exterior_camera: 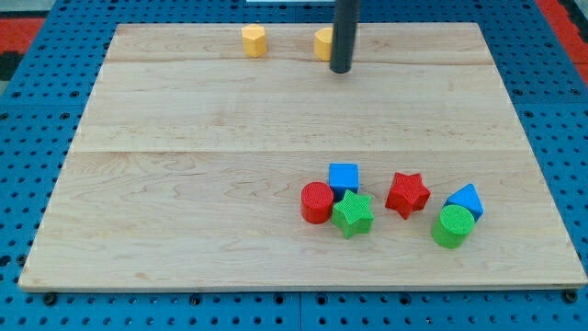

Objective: Push the red star towards the top left of the board

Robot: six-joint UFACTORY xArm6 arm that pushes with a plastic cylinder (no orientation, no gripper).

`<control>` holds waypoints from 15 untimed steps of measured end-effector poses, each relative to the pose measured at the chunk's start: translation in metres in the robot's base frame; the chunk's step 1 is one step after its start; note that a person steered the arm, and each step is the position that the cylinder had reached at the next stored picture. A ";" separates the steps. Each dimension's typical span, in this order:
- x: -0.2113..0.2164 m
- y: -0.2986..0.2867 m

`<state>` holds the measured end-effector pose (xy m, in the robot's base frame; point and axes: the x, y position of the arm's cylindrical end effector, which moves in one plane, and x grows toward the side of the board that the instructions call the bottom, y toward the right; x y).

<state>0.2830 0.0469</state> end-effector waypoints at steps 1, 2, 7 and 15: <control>-0.028 -0.003; -0.031 0.002; 0.249 0.153; 0.023 -0.129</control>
<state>0.3061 -0.0825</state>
